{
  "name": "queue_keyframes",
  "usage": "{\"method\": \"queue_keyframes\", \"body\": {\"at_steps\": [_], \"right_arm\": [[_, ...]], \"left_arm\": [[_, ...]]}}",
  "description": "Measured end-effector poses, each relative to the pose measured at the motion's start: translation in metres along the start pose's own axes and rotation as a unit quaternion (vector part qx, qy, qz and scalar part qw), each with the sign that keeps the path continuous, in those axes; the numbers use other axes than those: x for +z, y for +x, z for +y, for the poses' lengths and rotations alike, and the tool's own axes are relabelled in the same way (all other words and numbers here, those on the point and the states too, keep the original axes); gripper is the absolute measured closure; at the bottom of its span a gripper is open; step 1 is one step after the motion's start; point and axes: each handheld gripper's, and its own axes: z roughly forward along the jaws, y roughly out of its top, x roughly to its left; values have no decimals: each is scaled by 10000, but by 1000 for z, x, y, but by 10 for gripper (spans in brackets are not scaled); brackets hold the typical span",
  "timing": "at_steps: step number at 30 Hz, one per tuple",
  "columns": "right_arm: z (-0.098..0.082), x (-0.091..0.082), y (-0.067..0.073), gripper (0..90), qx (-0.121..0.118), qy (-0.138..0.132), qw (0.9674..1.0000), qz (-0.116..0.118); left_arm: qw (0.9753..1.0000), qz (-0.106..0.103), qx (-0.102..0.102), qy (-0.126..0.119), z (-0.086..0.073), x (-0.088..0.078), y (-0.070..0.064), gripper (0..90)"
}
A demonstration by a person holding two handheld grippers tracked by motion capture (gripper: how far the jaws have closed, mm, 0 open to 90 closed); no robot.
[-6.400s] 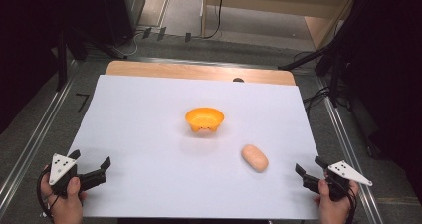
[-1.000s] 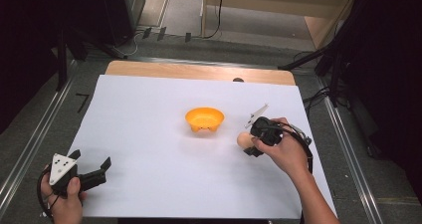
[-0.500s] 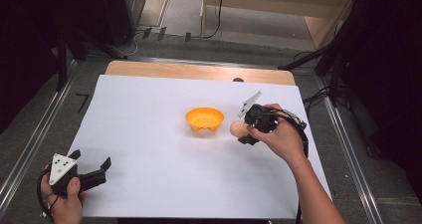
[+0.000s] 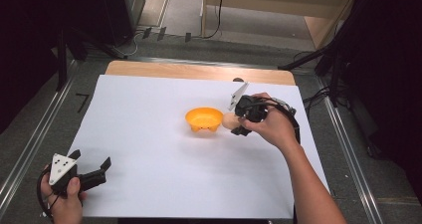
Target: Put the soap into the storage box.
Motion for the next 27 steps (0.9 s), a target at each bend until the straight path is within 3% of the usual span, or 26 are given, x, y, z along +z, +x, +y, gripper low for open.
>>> {"method": "queue_keyframes", "body": {"at_steps": [3, 9, 12, 27], "right_arm": [[7, 3, -3, 331, -143, -56, 9999, 14], [21, 5, -5, 331, -207, 11, 9998, 79], [30, 8, -9, 331, -427, -9, 9990, 123], [53, 24, -16, 330, -604, -49, 9977, 314]], "left_arm": [[10000, 2, 13, 0, 0, 0, 0, 0], [10000, -3, -8, -4, 0, 0, 0, 0], [10000, -3, 14, -2, 0, 0, 0, 0], [10000, 1, 2, -4, 0, 0, 0, 0]]}}
